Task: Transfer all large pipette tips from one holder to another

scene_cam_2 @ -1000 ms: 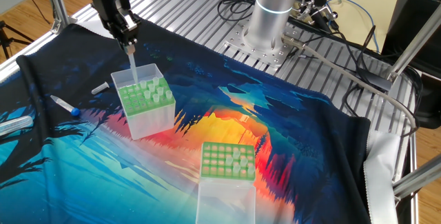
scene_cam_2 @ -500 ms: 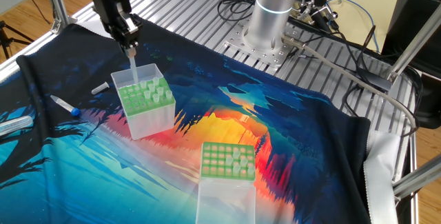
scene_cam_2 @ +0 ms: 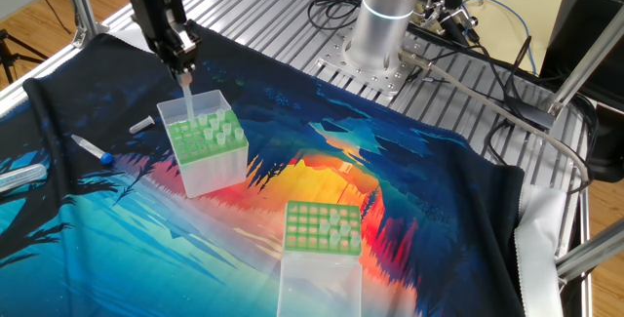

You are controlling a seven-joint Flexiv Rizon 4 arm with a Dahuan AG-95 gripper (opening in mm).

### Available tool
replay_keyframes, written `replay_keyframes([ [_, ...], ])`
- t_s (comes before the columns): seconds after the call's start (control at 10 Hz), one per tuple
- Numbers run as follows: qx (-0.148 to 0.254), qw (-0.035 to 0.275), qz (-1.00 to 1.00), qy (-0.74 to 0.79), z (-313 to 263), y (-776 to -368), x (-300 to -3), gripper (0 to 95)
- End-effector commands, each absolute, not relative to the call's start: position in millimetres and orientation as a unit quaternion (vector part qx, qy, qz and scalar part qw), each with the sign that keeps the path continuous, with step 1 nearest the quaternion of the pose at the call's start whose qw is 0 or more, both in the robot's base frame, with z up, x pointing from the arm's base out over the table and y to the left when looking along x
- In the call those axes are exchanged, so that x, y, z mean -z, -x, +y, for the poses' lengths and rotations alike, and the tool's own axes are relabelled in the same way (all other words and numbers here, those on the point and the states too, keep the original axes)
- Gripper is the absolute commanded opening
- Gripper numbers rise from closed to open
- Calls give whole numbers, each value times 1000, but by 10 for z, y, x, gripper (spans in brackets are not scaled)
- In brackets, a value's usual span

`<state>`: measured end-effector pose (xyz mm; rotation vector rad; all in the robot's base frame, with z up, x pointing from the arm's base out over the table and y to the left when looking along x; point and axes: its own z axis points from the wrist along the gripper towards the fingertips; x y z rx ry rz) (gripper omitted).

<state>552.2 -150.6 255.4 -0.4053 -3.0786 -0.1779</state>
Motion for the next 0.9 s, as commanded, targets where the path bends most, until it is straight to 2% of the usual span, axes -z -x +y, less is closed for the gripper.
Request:
replay_keyframes([
  [0.1,58,9,-990,129,-1513,-5521,-2497,0],
  [0.5,55,10,-989,136,-1519,-5516,-2428,0],
  [0.6,55,12,-989,139,-1519,-5515,-2427,190],
  [0.7,54,12,-989,139,-1519,-5515,-2427,190],
  [0.8,54,12,-989,139,-1519,-5514,-2426,380],
  [0.9,54,12,-989,139,-1519,-5514,-2426,380],
])
